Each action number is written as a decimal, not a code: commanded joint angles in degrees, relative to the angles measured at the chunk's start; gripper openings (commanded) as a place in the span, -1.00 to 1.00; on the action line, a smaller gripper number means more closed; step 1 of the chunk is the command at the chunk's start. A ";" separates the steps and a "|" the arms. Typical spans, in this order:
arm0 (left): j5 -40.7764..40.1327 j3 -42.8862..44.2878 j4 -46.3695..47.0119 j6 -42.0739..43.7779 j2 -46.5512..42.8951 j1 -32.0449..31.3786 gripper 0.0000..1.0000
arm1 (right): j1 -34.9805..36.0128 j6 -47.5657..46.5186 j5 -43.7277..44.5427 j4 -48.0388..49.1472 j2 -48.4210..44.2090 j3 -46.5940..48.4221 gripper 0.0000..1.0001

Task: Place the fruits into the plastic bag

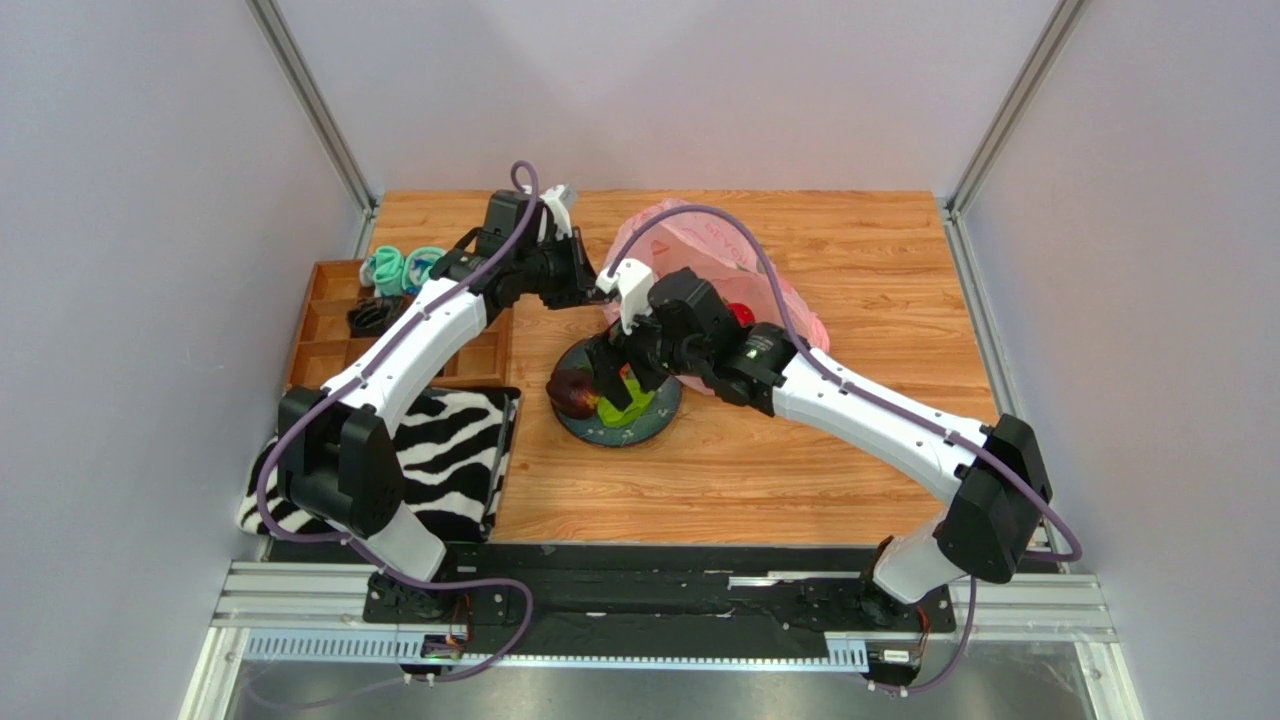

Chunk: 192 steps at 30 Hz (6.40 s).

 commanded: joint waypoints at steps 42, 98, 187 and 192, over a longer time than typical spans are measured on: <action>1.00 -1.15 2.22 0.04 -1.53 0.14 -1.00 | 1.53 -25.74 -0.51 11.77 16.11 -7.17 0.87; 0.56 -3.17 3.80 -1.36 -3.55 0.14 -1.00 | 6.45 -23.56 10.75 10.28 -3.39 -15.95 -0.67; -1.46 -10.20 2.39 -1.98 -15.50 0.14 -1.00 | -18.15 -0.43 14.44 -7.20 24.01 17.52 -0.83; -1.55 -10.55 2.13 -1.98 -15.59 0.14 -1.00 | -18.24 0.00 14.97 -8.18 25.00 17.71 -0.41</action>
